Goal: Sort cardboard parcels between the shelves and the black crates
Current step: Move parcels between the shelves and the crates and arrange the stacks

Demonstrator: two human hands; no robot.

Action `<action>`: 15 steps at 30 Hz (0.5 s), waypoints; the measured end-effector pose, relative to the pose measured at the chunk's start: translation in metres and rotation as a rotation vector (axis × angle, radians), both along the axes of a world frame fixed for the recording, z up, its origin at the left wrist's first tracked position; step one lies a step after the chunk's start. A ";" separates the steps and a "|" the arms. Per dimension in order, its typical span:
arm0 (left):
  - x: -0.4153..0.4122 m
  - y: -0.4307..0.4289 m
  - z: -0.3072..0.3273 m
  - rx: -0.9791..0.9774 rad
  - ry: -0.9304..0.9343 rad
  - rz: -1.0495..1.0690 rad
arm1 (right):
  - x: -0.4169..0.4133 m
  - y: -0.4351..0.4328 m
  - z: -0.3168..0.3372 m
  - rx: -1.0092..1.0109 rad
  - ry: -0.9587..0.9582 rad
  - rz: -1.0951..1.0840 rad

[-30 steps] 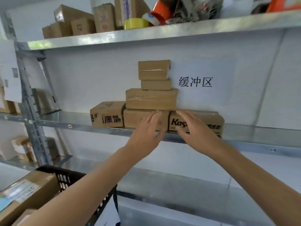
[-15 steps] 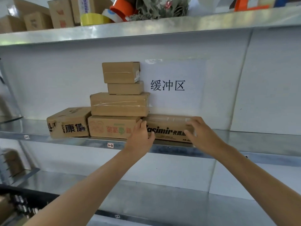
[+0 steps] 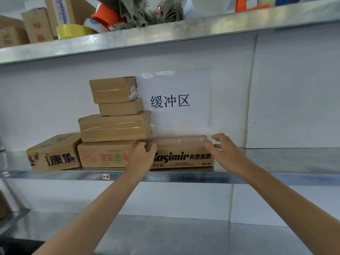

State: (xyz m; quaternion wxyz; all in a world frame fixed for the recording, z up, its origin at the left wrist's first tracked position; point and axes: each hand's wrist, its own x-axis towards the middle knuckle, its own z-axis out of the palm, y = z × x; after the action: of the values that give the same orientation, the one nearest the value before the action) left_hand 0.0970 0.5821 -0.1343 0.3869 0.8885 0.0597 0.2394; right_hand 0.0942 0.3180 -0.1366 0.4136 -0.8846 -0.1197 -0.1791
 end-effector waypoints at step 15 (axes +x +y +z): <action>-0.013 -0.034 -0.013 -0.405 -0.041 -0.124 | -0.001 -0.020 -0.009 0.170 0.132 -0.061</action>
State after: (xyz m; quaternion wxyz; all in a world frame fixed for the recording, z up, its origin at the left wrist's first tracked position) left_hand 0.0843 0.5478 -0.1478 0.5727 0.7895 0.0436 0.2163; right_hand 0.0927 0.2981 -0.1454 0.4884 -0.8595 -0.0497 -0.1423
